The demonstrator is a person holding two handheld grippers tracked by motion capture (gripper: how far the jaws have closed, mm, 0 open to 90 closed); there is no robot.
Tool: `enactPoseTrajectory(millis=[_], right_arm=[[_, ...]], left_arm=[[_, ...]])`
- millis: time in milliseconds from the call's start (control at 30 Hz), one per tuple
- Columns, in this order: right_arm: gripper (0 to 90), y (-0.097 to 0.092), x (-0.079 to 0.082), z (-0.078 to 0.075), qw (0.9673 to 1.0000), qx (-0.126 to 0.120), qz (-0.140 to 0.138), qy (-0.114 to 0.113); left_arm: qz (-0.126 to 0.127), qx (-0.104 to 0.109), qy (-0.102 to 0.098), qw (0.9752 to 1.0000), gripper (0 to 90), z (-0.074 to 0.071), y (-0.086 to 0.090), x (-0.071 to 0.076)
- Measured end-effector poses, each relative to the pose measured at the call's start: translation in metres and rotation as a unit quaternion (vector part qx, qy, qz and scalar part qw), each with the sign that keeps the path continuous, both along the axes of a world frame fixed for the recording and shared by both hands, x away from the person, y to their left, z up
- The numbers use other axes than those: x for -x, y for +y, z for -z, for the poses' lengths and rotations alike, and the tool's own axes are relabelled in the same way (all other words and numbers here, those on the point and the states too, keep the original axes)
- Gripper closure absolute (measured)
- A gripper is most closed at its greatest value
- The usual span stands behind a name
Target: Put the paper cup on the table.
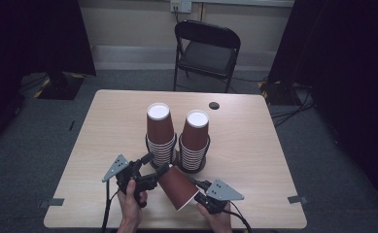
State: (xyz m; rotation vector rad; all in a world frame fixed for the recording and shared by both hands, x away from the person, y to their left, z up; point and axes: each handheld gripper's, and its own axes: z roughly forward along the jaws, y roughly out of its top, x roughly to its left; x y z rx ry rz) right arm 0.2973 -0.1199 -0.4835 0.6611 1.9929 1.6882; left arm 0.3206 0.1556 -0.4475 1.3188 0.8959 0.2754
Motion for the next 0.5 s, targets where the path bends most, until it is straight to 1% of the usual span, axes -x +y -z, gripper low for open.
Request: enactPoseTrajectory(millis=[33, 100, 133, 167, 200, 233, 267, 300, 333, 367, 400, 433, 467, 500], right_arm=[[85.6, -0.001, 0.000, 0.000, 0.9999, 0.002, -0.001, 0.011], [85.6, -0.003, -0.001, 0.001, 0.9997, 0.006, -0.002, 0.023], [85.6, -0.003, -0.001, 0.001, 0.9997, 0.006, -0.002, 0.023], [85.6, -0.004, -0.002, 0.001, 0.9996, 0.005, -0.003, 0.029], [85.6, -0.007, -0.003, 0.002, 0.9992, 0.007, -0.002, 0.039], [85.6, -0.007, -0.003, 0.002, 0.9992, 0.007, -0.002, 0.039], [85.6, -0.009, -0.003, 0.002, 0.9988, 0.011, 0.003, 0.048], [85.6, -0.010, -0.003, 0.002, 0.9986, 0.013, 0.003, 0.051], [85.6, -0.011, -0.003, 0.002, 0.9984, 0.013, 0.001, 0.055], [85.7, -0.012, -0.003, 0.001, 0.9982, 0.011, 0.000, 0.059], [85.6, -0.013, -0.003, 0.001, 0.9979, 0.015, 0.000, 0.063], [85.6, -0.014, -0.003, 0.001, 0.9977, 0.019, -0.001, 0.065], [85.7, -0.015, -0.003, 0.001, 0.9973, 0.020, -0.001, 0.070], [85.7, -0.015, -0.003, 0.001, 0.9973, 0.020, -0.001, 0.070]], left_arm=[[-0.004, -0.012, -0.007, 0.9999, 15.1, 0.001, 0.000, 0.000], [-0.016, -0.033, -0.017, 0.9992, 15.2, 0.001, 0.001, -0.001], [-0.016, -0.033, -0.017, 0.9992, 15.2, 0.001, 0.001, -0.001], [-0.032, -0.050, -0.023, 0.9979, 15.2, 0.000, 0.001, 0.000], [-0.046, -0.088, -0.031, 0.9945, 15.1, -0.003, -0.002, 0.002], [-0.046, -0.088, -0.031, 0.9945, 15.1, -0.003, -0.002, 0.002], [-0.047, -0.111, -0.044, 0.9918, 15.1, -0.004, -0.003, 0.004], [-0.054, -0.137, -0.059, 0.9874, 15.6, -0.006, -0.005, 0.007], [-0.053, -0.147, -0.064, 0.9857, 15.6, -0.007, -0.006, 0.008], [-0.044, -0.160, -0.069, 0.9837, 15.8, -0.008, -0.006, 0.009], [-0.044, -0.160, -0.069, 0.9837, 16.2, -0.008, -0.006, 0.009], [-0.036, -0.201, -0.089, 0.9748, 16.8, -0.011, -0.007, 0.013], [-0.031, -0.218, -0.094, 0.9709, 17.5, -0.012, -0.008, 0.015], [-0.031, -0.218, -0.094, 0.9709, 20.1, -0.012, -0.008, 0.015]])
